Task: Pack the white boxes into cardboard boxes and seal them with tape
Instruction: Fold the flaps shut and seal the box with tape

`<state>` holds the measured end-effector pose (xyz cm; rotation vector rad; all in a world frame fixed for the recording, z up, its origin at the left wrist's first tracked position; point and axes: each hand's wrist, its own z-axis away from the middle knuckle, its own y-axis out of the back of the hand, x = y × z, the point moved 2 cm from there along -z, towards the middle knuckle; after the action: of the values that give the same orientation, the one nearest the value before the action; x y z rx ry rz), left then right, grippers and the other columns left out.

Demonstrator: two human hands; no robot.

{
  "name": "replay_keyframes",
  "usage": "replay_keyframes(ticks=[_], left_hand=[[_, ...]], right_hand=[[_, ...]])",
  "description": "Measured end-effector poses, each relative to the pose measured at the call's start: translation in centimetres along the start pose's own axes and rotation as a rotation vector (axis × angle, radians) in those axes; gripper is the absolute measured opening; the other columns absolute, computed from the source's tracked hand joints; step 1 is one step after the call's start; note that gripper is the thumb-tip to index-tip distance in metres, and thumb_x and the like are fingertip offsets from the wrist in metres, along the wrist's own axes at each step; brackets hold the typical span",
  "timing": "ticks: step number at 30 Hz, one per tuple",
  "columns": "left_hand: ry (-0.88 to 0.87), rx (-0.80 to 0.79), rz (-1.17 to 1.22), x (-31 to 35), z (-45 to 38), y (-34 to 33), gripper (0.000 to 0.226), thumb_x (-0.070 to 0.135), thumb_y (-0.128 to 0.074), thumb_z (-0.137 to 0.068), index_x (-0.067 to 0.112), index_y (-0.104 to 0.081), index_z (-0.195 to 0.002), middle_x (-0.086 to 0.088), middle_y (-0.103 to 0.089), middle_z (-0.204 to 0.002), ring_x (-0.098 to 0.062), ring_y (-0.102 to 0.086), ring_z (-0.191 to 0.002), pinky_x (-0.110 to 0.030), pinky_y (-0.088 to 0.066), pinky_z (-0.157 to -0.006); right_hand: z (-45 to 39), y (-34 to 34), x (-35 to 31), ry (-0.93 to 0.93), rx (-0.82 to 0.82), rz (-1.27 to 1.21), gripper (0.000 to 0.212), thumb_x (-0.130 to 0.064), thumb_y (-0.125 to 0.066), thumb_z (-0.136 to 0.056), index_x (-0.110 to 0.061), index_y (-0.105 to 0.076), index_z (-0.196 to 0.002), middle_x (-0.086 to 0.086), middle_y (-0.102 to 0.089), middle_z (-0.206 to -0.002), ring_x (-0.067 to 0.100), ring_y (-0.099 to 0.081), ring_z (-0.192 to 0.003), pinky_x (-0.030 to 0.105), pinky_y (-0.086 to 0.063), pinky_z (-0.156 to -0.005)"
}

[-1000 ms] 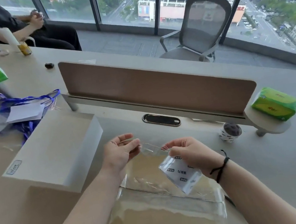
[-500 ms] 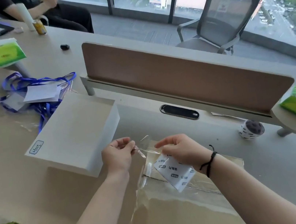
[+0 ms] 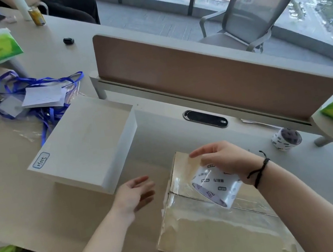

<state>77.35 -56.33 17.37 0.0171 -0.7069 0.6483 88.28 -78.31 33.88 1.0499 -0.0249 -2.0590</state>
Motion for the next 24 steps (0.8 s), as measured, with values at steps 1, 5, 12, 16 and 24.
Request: replay_keyframes(ticks=[1,5,12,16,24], left_hand=[[0.037,-0.041,-0.003,-0.7,0.2,-0.4,0.031,-0.005,-0.077,-0.081,0.009,-0.07,-0.108,-0.006,-0.075,-0.085,-0.021,-0.066,-0.071,-0.029,-0.062,-0.064],[0.189,-0.197,0.166,-3.3,0.6,-1.0,0.051,-0.012,-0.074,-0.072,0.004,-0.064,-0.12,-0.015,-0.075,-0.095,-0.022,-0.071,-0.069,-0.028,-0.061,-0.06],[0.17,-0.214,0.216,-5.6,0.5,-1.0,0.052,-0.009,-0.076,-0.075,-0.001,-0.062,-0.124,-0.012,-0.077,-0.102,-0.019,-0.075,-0.081,-0.028,-0.061,-0.071],[0.125,-0.265,0.068,-5.6,0.1,-0.6,0.078,0.014,-0.096,-0.057,0.006,-0.065,-0.129,-0.012,-0.074,-0.118,-0.023,-0.068,-0.097,-0.037,-0.048,-0.093],[-0.024,-0.114,-0.335,-4.3,0.8,0.0,0.045,0.037,-0.081,-0.084,0.028,-0.067,-0.126,0.005,-0.068,-0.117,-0.013,-0.06,-0.1,-0.03,-0.044,-0.075]], right_hand=[[0.1,-0.3,0.0,-0.004,-0.011,-0.009,0.033,-0.006,-0.058,-0.087,-0.027,-0.076,-0.104,0.0,-0.065,-0.071,0.012,-0.06,-0.051,0.024,-0.053,-0.055],[0.3,-1.0,0.1,-0.016,-0.064,-0.028,0.034,-0.005,-0.058,-0.087,-0.027,-0.078,-0.102,0.001,-0.063,-0.074,0.011,-0.056,-0.05,0.024,-0.051,-0.058],[0.6,-1.0,0.0,-0.021,-0.118,-0.084,0.032,-0.006,-0.059,-0.087,-0.028,-0.08,-0.098,0.004,-0.065,-0.077,0.018,-0.059,-0.061,0.035,-0.054,-0.07],[0.6,-1.4,0.0,-0.021,-0.132,-0.104,0.032,-0.006,-0.06,-0.087,-0.029,-0.08,-0.099,0.006,-0.065,-0.08,0.021,-0.06,-0.065,0.034,-0.055,-0.07],[0.6,-2.0,0.6,-0.039,-0.165,-0.09,0.034,-0.007,-0.061,-0.086,-0.031,-0.079,-0.099,0.008,-0.066,-0.086,0.025,-0.06,-0.073,0.038,-0.055,-0.075]])
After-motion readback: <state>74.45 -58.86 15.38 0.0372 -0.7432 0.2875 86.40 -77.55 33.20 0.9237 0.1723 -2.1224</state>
